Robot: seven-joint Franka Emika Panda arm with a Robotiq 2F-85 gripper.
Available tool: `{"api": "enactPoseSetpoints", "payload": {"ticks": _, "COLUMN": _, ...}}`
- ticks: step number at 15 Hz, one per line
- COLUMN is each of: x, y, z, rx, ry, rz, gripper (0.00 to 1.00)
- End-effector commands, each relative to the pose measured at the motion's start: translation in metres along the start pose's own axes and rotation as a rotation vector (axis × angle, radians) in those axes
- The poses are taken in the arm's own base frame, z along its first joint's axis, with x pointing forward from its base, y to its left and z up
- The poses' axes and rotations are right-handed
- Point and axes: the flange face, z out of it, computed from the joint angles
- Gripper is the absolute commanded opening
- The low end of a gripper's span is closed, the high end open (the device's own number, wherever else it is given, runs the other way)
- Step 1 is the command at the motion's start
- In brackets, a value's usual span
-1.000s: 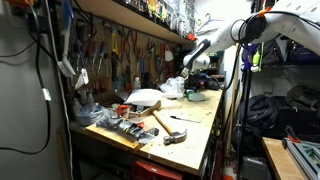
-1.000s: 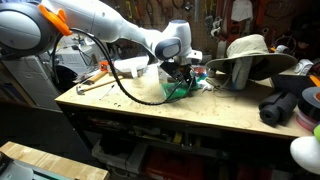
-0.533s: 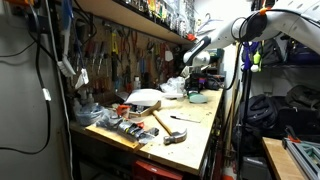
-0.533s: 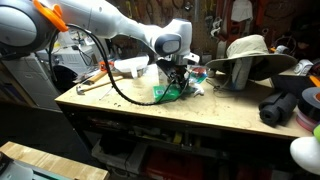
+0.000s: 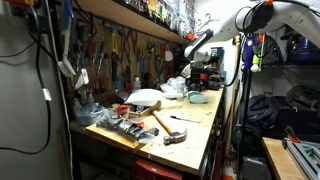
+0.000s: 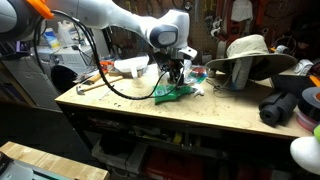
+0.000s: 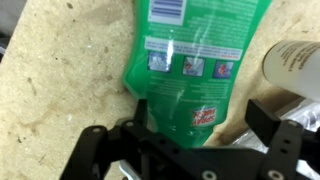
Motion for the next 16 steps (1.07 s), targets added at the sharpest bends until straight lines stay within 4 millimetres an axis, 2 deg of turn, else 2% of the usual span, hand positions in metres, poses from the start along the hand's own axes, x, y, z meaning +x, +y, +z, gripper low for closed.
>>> {"api": "enactPoseSetpoints", "payload": {"ticks": 1, "x": -0.015, "y": 0.007, "z": -0.012, "rx": 0.049, "ry": 0.035, "rz": 0.054, "gripper": 1.0}}
{"api": "enactPoseSetpoints", "payload": {"ticks": 4, "x": -0.015, "y": 0.026, "z": -0.015, "rx": 0.008, "ry": 0.081, "rz": 0.016, "gripper": 1.0}}
{"api": "enactPoseSetpoints", "payload": {"ticks": 5, "x": -0.004, "y": 0.01, "z": -0.018, "rx": 0.018, "ry": 0.063, "rz": 0.028, "gripper": 1.0}}
{"api": "enactPoseSetpoints", "payload": {"ticks": 8, "x": -0.006, "y": 0.021, "z": -0.016, "rx": 0.012, "ry": 0.077, "rz": 0.027, "gripper": 1.0}}
{"api": "enactPoseSetpoints", "payload": {"ticks": 11, "x": -0.006, "y": 0.021, "z": -0.016, "rx": 0.012, "ry": 0.077, "rz": 0.026, "gripper": 1.0}}
{"api": "enactPoseSetpoints", "payload": {"ticks": 16, "x": 0.002, "y": 0.006, "z": 0.003, "rx": -0.022, "ry": 0.131, "rz": 0.075, "gripper": 1.0}}
